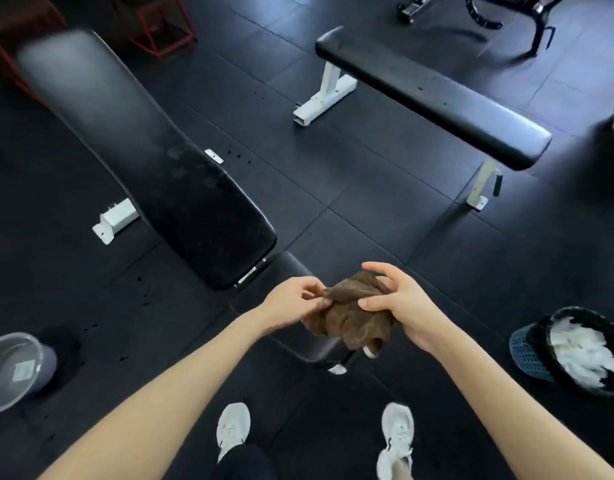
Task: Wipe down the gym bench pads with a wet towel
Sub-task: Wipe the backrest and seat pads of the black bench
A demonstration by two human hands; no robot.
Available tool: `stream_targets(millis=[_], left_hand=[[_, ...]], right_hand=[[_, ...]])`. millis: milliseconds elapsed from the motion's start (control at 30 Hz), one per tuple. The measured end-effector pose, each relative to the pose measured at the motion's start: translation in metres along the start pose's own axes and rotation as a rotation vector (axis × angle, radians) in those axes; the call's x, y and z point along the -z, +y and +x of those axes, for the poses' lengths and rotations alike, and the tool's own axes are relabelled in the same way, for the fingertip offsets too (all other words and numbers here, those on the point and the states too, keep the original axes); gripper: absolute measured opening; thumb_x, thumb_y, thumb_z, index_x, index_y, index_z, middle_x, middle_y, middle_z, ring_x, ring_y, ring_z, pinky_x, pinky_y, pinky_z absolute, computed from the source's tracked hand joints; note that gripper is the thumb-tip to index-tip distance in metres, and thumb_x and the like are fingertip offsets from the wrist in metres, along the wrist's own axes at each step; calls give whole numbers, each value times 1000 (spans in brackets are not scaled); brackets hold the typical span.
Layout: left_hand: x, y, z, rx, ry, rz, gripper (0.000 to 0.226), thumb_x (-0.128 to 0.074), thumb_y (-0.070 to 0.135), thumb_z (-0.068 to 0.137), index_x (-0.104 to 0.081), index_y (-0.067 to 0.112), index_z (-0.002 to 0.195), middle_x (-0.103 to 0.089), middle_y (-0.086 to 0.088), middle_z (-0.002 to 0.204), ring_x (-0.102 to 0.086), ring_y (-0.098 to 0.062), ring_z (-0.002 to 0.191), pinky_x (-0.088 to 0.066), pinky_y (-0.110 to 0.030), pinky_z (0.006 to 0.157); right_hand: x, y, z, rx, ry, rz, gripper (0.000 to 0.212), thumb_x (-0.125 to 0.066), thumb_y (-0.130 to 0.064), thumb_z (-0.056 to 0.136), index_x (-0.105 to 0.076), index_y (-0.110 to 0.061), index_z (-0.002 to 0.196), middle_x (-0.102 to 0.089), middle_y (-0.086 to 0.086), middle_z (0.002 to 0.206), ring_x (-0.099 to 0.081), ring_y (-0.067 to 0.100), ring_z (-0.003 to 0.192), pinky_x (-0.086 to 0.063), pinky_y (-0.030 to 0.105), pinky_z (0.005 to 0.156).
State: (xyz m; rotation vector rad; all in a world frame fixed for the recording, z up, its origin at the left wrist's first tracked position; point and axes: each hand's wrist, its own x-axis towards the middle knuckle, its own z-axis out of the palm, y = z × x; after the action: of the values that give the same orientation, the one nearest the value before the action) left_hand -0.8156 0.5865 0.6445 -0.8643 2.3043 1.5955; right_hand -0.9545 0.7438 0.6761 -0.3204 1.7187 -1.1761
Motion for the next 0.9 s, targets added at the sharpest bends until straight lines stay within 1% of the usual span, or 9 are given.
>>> stream_targets(millis=[100, 200, 233, 333, 367, 467, 600, 700, 900], left_hand=[[-31, 34, 3, 28, 128, -66, 12, -61, 26, 89, -64, 14, 90, -65, 5, 81, -56, -5, 70, -45, -18, 70], [-51, 48, -4, 98, 287, -136, 10, -60, 24, 90, -63, 19, 82, -66, 4, 76, -59, -10, 71, -51, -29, 77], [-55, 49, -10, 124, 339, -170, 11, -60, 23, 90, -63, 19, 80, -66, 3, 74, -61, -12, 68, -53, -32, 76], [-54, 47, -34, 202, 510, -186, 13, -58, 26, 90, -62, 19, 80, -66, 3, 72, -62, -15, 62, -51, -23, 61], [-50, 43, -44, 223, 570, -156, 13, -58, 28, 90, -63, 20, 81, -66, 5, 74, -61, -14, 66, -48, -22, 61], [-35, 20, -84, 266, 700, -170, 11, -60, 30, 88, -65, 22, 82, -67, 5, 83, -61, -13, 80, -47, -29, 74], [-6, -27, -150, 320, 780, -236, 8, -61, 26, 88, -67, 21, 88, -68, 5, 90, -62, -13, 85, -48, -30, 78], [20, -69, -205, 332, 807, -292, 8, -62, 23, 88, -68, 21, 93, -68, 6, 91, -62, -12, 87, -48, -29, 79], [85, -160, -302, 354, 831, -332, 10, -63, 17, 87, -68, 20, 94, -69, 4, 92, -62, -12, 88, -48, -27, 79]], right_hand=[[51, -7, 7, 24, -59, -139, 59, -73, 3, 75, -55, -28, 121, -64, 4, 113, -65, 19, 100, -54, 36, 87], [74, -15, 15, 90, -106, -376, 58, -78, -9, 73, -55, -30, 121, -63, -5, 110, -63, 15, 100, -53, 31, 86], [73, -18, 16, 119, -128, -431, 56, -79, -12, 73, -56, -30, 120, -63, -7, 109, -62, 13, 100, -51, 27, 84], [51, -26, 21, 213, -198, -557, 46, -79, -19, 73, -62, -30, 114, -67, -9, 104, -63, 11, 98, -51, 27, 85], [39, -28, 21, 238, -224, -591, 42, -79, -20, 74, -63, -30, 111, -68, -10, 102, -63, 10, 97, -51, 29, 87], [-10, -33, 16, 289, -297, -638, 31, -77, -21, 75, -68, -28, 104, -69, -11, 97, -63, 9, 94, -51, 29, 86], [-90, -33, -2, 272, -383, -601, 20, -78, -21, 76, -72, -27, 94, -70, -8, 90, -65, 10, 88, -52, 22, 75], [-159, -32, -18, 231, -455, -570, 22, -80, -17, 75, -72, -22, 94, -71, -2, 90, -66, 13, 86, -51, 19, 72], [-309, -23, -40, 169, -523, -549, 28, -77, -1, 72, -70, -16, 95, -69, 3, 87, -66, 18, 82, -54, 26, 76]])
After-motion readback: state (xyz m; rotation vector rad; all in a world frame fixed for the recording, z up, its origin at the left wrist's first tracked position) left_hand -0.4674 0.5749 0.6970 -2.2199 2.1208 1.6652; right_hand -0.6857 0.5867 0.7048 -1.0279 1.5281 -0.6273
